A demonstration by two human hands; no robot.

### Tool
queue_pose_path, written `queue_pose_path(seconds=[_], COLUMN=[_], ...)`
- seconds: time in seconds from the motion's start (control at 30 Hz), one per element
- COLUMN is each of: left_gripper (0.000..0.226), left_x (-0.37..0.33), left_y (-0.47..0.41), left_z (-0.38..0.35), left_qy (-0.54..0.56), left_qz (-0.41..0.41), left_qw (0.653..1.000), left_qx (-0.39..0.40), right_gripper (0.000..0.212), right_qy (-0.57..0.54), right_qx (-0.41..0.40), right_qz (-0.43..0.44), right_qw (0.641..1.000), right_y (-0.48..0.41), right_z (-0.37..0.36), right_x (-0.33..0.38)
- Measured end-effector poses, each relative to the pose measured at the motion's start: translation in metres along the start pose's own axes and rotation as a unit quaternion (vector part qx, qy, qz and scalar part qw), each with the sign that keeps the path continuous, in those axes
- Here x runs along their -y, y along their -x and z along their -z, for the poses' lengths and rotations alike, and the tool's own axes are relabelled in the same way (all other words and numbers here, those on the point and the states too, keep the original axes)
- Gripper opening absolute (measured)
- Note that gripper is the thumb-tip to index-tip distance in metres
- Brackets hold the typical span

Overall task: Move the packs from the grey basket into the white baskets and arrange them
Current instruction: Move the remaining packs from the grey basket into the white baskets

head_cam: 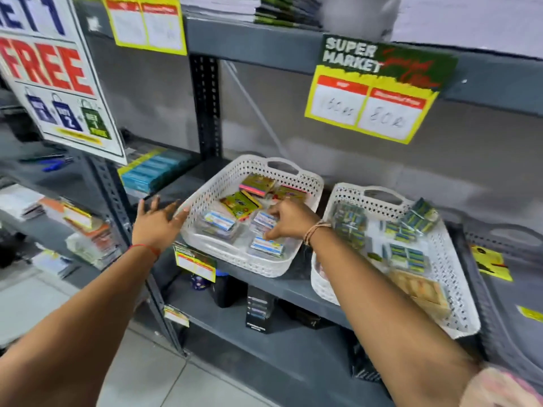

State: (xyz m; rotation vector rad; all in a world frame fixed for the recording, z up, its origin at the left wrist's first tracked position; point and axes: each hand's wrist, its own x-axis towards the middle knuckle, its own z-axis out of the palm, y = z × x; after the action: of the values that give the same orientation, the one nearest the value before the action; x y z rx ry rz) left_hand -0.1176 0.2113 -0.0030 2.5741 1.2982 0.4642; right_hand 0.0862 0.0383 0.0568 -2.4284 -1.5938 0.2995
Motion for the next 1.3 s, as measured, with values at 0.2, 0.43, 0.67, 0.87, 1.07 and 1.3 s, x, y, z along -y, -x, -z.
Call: queue_pose_path(seconds=[0.2, 0.43, 0.67, 0.87, 1.07, 1.3], left_gripper=[0.082, 0.095, 0.084, 0.103, 0.086, 0.081], left_x=[0.008, 0.009, -0.070, -0.204, -0.226, -0.227], left_y=[0.003, 0.003, 0.016, 0.083, 0.101, 0.103], left_z=[-0.011, -0.013, 0.001, -0.038, -0.073, -0.082], left_qy=[0.028, 0.032, 0.098, 0.238, 0.102, 0.091], left_qz=[-0.008, -0.024, -0.062, -0.283, -0.383, -0.364], left_qw=[1.000, 0.999, 0.982, 0.929, 0.917, 0.927], left_qx=[-0.008, -0.025, -0.151, 0.038, 0.051, 0.009], right_gripper=[0.038, 0.064, 0.096, 0.084, 0.052, 0.054], right_qy=[0.031, 0.025, -0.099, -0.046, -0.040, -0.017], right_qx=[0.049, 0.068, -0.123, -0.228, -0.295, -0.037], right_qz=[-0.021, -0.018, 0.009, -0.088, -0.236, -0.367], right_qw=[0.998, 0.997, 0.987, 0.969, 0.925, 0.929], right_y=[-0.007, -0.007, 0.035, 0.106, 0.159, 0.176], right_z=[-0.026, -0.026, 0.004, 0.035, 0.053, 0.019], right_x=[0.006, 0.002, -0.037, -0.150, -0.276, -0.374])
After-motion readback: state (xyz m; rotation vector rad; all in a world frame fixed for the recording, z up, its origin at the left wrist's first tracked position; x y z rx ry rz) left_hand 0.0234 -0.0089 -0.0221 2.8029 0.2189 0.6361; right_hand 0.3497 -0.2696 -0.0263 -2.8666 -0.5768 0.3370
